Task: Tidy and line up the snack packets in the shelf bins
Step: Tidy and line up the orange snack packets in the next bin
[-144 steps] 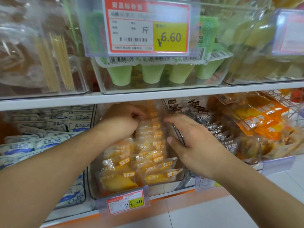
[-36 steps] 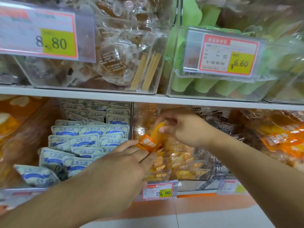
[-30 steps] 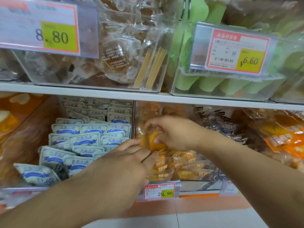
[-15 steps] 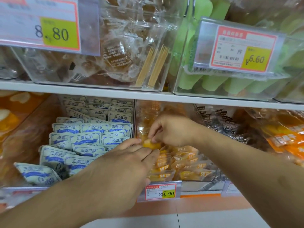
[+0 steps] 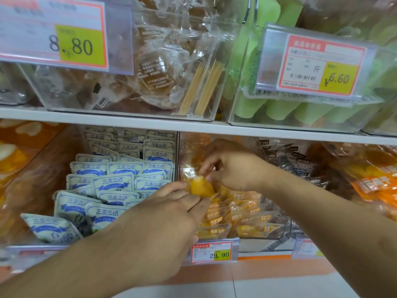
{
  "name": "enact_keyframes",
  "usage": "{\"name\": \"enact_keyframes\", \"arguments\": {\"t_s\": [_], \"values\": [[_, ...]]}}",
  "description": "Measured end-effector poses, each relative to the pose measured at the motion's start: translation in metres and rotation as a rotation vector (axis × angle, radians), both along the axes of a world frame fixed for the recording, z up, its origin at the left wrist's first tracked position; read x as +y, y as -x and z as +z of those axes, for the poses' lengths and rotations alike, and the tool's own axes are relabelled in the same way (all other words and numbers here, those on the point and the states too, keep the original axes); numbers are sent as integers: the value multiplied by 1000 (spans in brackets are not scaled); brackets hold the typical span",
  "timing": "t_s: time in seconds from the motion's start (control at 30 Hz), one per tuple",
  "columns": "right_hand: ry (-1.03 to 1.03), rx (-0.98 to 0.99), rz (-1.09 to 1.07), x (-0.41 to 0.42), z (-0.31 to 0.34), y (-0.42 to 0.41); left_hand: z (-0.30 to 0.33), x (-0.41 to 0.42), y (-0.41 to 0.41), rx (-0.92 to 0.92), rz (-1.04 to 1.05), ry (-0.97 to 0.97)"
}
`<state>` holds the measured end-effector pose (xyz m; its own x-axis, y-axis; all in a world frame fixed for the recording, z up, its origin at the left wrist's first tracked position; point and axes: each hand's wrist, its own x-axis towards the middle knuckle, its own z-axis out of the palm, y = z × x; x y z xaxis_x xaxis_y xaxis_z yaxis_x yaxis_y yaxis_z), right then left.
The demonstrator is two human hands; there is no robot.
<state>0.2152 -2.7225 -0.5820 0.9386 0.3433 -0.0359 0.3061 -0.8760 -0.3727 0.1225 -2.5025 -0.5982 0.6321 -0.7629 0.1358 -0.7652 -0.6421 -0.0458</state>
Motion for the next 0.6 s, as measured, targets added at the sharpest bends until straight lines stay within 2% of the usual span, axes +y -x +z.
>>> {"name": "enact_keyframes", "arguments": {"t_s": [0.3,0.47,0.6], "values": [[60,94,-7,11,-6,-8,-1,-3,-2,-19,-1,3],[132,227,87,12,-6,-16,-1,-3,-1,2,10,0],[186,229,112,14,-6,-16,-2,-2,-1,23,20,16]]}}
